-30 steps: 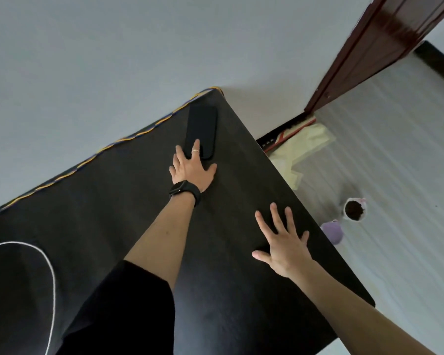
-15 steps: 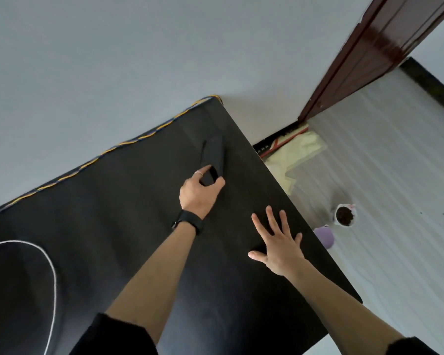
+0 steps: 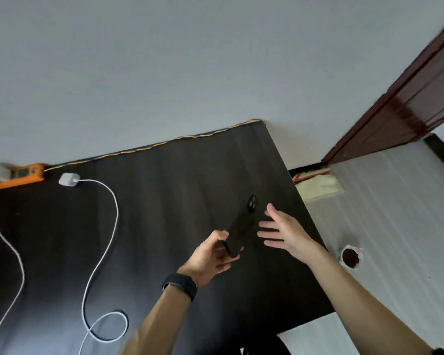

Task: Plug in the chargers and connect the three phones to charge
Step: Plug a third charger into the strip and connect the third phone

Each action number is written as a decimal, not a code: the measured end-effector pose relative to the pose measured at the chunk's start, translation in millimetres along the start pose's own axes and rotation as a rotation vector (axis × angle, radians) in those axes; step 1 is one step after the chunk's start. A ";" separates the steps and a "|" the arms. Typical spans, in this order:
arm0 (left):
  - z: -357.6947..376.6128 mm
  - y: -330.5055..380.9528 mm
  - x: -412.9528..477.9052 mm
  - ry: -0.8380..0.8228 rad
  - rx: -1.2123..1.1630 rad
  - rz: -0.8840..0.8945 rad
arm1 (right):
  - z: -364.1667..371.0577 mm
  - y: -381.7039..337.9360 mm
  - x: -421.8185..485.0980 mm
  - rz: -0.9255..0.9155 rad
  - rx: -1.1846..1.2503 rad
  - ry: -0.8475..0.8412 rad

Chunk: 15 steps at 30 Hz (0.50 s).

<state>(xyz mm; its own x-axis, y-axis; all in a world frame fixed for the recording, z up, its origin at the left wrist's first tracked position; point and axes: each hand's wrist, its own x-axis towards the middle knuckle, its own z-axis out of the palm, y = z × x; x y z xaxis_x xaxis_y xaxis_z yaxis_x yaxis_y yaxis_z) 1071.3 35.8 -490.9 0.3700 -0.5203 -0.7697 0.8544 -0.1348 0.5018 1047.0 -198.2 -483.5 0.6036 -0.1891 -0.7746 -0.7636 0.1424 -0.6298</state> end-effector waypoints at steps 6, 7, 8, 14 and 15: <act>7.6 -50.4 -67.7 0.268 0.491 0.349 | 47.8 43.0 -60.5 0.009 0.112 -0.168; 9.7 -64.9 -79.2 0.373 0.629 0.363 | 54.4 55.0 -68.1 -0.004 0.098 -0.155; 11.3 -79.6 -89.3 0.461 0.735 0.375 | 59.6 66.8 -75.7 -0.014 0.094 -0.155; -8.3 -161.2 -136.4 0.518 0.345 0.291 | 77.0 129.8 -122.7 -0.021 0.042 -0.312; -11.9 -173.0 -144.2 0.516 0.289 0.251 | 80.7 140.3 -129.4 -0.023 0.018 -0.353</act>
<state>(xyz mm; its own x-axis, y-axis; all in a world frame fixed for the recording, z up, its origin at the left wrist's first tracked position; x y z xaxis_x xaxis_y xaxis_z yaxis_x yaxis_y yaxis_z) 874.4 144.2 -471.5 0.7355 -0.1022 -0.6697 0.6129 -0.3210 0.7221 880.3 -75.4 -476.4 0.6650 0.1543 -0.7307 -0.7466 0.1597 -0.6458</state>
